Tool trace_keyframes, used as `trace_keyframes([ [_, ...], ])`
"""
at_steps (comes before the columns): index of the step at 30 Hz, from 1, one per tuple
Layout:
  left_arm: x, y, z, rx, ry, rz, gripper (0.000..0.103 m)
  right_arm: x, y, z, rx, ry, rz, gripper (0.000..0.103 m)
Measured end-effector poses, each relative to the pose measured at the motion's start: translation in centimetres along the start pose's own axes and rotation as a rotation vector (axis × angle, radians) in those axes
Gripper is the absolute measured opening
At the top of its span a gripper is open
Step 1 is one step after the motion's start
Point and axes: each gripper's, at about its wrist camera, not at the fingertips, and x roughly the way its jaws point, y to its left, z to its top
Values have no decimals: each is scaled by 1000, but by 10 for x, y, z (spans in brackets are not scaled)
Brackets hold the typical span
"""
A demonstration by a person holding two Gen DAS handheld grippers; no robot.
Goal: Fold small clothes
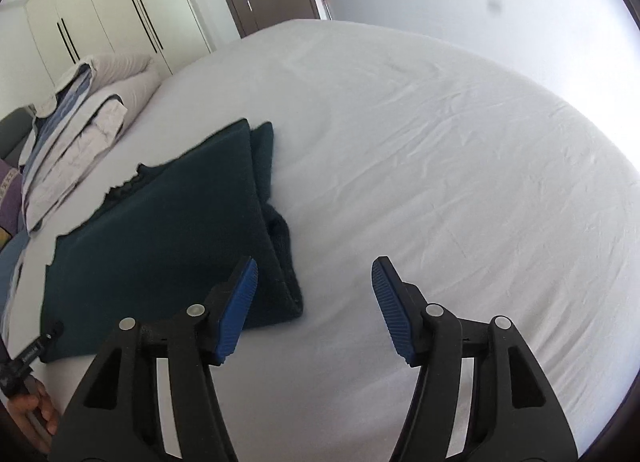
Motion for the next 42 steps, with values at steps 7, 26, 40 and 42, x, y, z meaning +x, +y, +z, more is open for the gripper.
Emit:
trace_keyframes([
  [7, -1, 2, 0, -21, -8, -18, 52, 49, 94, -2, -61, 206, 459, 55],
  [26, -7, 9, -3, -70, -30, -76, 52, 62, -25, 6, 363, 45, 272, 24],
  [40, -28, 14, -16, -55, -12, -40, 52, 122, 153, -67, 25, 467, 661, 33],
  [42, -33, 22, -18, -49, -14, -41, 52, 118, 124, -56, 75, 409, 623, 33],
])
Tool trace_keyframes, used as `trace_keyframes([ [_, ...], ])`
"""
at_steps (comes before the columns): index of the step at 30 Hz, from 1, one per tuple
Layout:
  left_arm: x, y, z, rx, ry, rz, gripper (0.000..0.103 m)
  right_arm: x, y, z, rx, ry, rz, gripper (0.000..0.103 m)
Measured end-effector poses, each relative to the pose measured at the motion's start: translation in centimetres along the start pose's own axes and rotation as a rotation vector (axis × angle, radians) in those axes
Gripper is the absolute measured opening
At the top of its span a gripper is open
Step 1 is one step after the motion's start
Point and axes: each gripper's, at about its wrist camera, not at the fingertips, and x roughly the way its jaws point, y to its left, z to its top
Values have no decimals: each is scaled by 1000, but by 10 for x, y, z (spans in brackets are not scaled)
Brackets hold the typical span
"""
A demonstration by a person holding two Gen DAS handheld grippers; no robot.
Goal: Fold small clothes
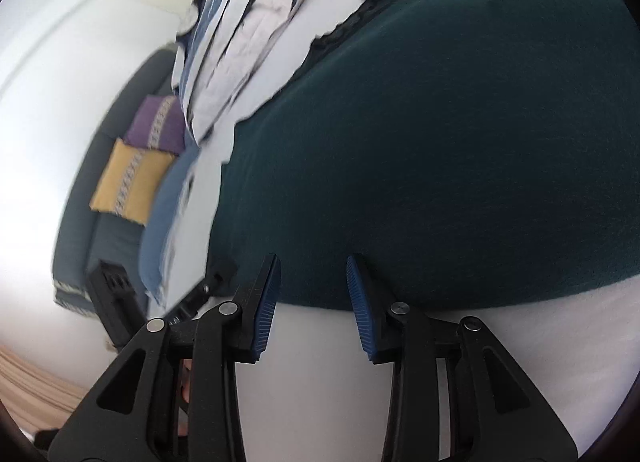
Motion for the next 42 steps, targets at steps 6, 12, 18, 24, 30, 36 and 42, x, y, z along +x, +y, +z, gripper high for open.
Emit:
trace_keyframes([
  [6, -24, 11, 23, -15, -64, 21, 55, -81, -56, 34, 164, -248, -129, 36],
  [12, 5, -30, 81, 65, -106, 53, 63, -47, -11, 81, 78, -213, -30, 37],
  [18, 76, -65, 112, 191, 19, 166, 63, 46, 39, 114, 30, -90, 43, 43],
  [24, 97, -44, 102, 156, 22, 112, 72, 82, 18, 132, 79, -115, 19, 32],
  [30, 97, -43, 98, 162, 3, 115, 74, 7, -51, 138, 165, -274, -33, 32],
  [36, 99, -43, 97, 163, -5, 116, 74, -79, -82, 128, 182, -391, -144, 45],
  [42, 95, -44, 94, 164, -12, 115, 74, -138, -106, 104, 212, -441, -207, 59],
])
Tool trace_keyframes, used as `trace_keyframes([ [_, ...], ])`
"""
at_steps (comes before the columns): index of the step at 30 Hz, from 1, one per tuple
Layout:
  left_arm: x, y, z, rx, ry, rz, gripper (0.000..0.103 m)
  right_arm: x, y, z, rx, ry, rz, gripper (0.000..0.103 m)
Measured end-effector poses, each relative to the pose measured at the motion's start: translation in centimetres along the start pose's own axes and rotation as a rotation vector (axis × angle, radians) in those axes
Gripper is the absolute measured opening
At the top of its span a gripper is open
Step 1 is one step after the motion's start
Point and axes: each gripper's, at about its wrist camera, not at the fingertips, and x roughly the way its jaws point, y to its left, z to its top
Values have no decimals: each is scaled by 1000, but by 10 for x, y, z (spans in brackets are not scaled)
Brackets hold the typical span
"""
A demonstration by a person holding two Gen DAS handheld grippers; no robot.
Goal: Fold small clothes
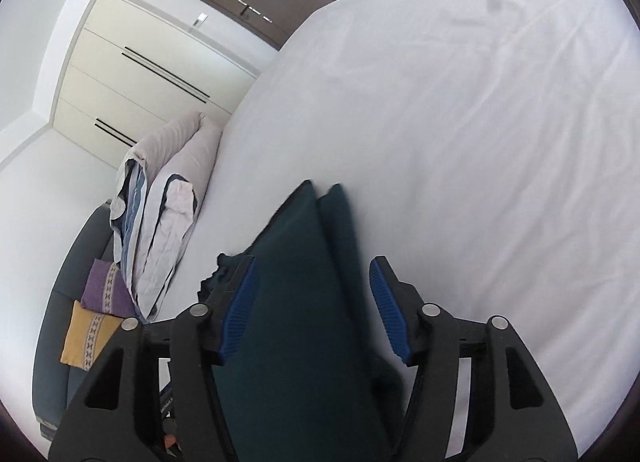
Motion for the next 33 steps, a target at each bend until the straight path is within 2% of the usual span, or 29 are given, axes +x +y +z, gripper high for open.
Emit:
trace_keyframes([
  [4, 0, 0, 0, 0, 0, -1, 74, -13, -26, -6, 4, 40, -47, 59],
  [6, 0, 0, 0, 0, 0, -1, 74, -11, -29, -14, -12, 60, -36, 58],
  [16, 1, 1, 0, -1, 0, -8, 74, 1, -12, -30, -42, 208, 21, 57],
  [18, 1, 1, 0, -3, -1, -11, 74, 3, -13, -29, -22, 238, 34, 51],
  [25, 2, 1, 0, -6, -4, -18, 74, 17, -23, -25, 80, 340, 78, 39],
  [27, 2, 1, 0, -6, -3, -18, 74, 22, -24, -24, 95, 357, 74, 29],
  [33, 3, 2, -1, -7, -4, -20, 74, 35, -9, -29, 59, 380, 58, 19],
])
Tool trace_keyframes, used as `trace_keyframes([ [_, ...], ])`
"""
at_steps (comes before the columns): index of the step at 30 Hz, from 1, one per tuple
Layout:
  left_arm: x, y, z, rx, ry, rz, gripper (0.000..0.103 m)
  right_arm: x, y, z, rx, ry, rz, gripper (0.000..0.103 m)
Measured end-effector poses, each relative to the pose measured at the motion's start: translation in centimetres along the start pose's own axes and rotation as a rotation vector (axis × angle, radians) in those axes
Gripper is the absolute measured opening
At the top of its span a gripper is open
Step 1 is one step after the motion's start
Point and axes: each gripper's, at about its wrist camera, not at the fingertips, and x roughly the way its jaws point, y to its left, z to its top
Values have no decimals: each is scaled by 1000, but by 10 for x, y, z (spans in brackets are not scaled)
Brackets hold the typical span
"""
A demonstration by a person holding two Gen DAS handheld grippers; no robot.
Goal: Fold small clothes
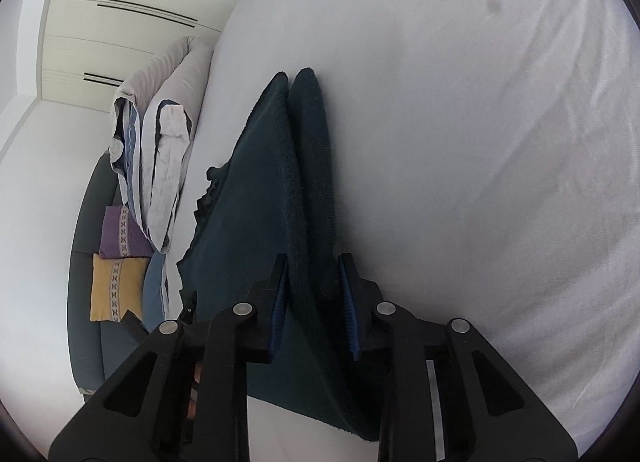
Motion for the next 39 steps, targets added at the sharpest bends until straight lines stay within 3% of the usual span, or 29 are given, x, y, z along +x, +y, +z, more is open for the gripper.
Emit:
trace_keyframes([
  [7, -1, 1, 5, -22, 22, -20, 74, 4, 24, -6, -65, -51, -109, 15],
  [12, -19, 9, 9, -106, 51, -72, 68, 9, 72, -7, -181, -80, -257, 14],
  [17, -39, 32, 5, -245, 54, -202, 63, 43, 182, -41, -486, -67, -389, 14],
  [19, -45, 45, 4, -325, 60, -279, 63, 73, 237, -77, -688, -13, -414, 14],
  [22, -46, 55, 0, -425, 96, -417, 66, 117, 286, -123, -903, 49, -458, 14],
  [26, -38, 46, -4, -476, 157, -522, 72, 157, 292, -141, -934, 97, -496, 14],
  [31, -17, 20, 3, -512, 236, -592, 80, 161, 290, -146, -938, 86, -504, 14],
  [36, 4, -18, 26, -472, 293, -576, 84, 155, 274, -151, -988, 58, -507, 14],
  [39, 15, -36, 43, -441, 324, -574, 79, 154, 271, -161, -1015, 39, -507, 14],
])
